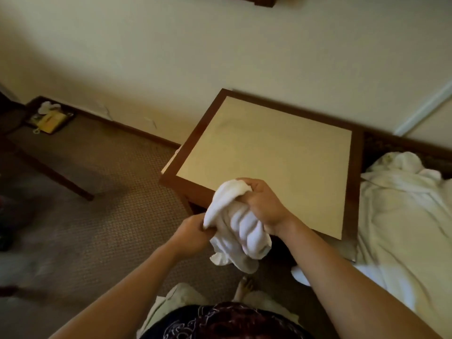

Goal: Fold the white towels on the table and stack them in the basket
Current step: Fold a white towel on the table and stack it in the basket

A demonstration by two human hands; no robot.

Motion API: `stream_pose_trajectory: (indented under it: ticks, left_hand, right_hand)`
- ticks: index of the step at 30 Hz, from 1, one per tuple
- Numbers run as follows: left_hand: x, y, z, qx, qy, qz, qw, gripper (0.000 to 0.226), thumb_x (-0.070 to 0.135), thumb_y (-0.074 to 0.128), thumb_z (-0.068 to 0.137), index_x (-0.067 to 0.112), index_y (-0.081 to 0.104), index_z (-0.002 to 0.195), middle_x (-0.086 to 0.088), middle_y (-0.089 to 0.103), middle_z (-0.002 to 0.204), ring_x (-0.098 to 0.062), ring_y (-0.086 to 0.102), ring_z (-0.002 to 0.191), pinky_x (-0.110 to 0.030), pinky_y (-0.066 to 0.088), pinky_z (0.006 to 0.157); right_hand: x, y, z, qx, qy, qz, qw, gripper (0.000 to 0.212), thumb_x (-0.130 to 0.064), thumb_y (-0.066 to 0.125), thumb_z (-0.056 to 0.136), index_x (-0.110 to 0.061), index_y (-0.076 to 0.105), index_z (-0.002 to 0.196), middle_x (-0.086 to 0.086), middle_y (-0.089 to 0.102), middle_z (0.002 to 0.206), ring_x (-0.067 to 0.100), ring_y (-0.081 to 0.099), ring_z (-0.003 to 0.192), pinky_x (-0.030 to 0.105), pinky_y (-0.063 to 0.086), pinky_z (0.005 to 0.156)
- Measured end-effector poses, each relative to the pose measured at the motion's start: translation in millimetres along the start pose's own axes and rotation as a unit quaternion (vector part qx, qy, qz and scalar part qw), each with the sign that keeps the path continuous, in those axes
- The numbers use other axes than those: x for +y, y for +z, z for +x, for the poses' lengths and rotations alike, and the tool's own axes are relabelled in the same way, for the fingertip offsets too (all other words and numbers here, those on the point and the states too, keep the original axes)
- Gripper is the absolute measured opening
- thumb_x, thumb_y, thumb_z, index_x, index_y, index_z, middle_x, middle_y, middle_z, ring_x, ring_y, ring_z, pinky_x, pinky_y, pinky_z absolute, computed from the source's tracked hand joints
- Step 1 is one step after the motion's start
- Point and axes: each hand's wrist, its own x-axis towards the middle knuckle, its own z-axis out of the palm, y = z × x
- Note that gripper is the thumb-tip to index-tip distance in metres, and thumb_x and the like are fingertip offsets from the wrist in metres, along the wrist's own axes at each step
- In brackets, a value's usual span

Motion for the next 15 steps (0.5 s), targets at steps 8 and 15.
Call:
stream_pose_trajectory:
  ticks: [8, 15]
  left_hand:
    - [3.0, -34.4, 20.7, 0.017, 0.065, 0.002, 0.998, 0.026, 0.014, 0.051, 0.101, 0.031, 0.071, 0.098, 0.008, 0.07, 0.088, -0.011, 0.065, 0.084, -0.03, 0.052, 0.072]
    - [71.1, -84.3, -27.9, -0.139, 0.305, 0.075, 0.939, 0.01, 0.022, 0.074, 0.087, 0.031, 0.078, 0.089, 0.019, 0.073, 0.083, 0.001, 0.067, 0.08, -0.022, 0.052, 0.071]
  right_hand:
    - [-3.8, -9.6, -34.3, 0.19, 0.094, -0.278, 0.937, 0.106, -0.035, 0.087, 0.079, -0.026, 0.022, 0.162, -0.002, 0.056, 0.144, 0.015, 0.055, 0.128, 0.03, 0.044, 0.1]
    - [16.9, 80.2, -63.9, 0.162, 0.04, -0.282, 0.945, 0.04, -0.012, 0.065, 0.093, -0.052, 0.065, 0.089, -0.025, 0.06, 0.066, -0.007, 0.055, 0.066, 0.028, 0.041, 0.071]
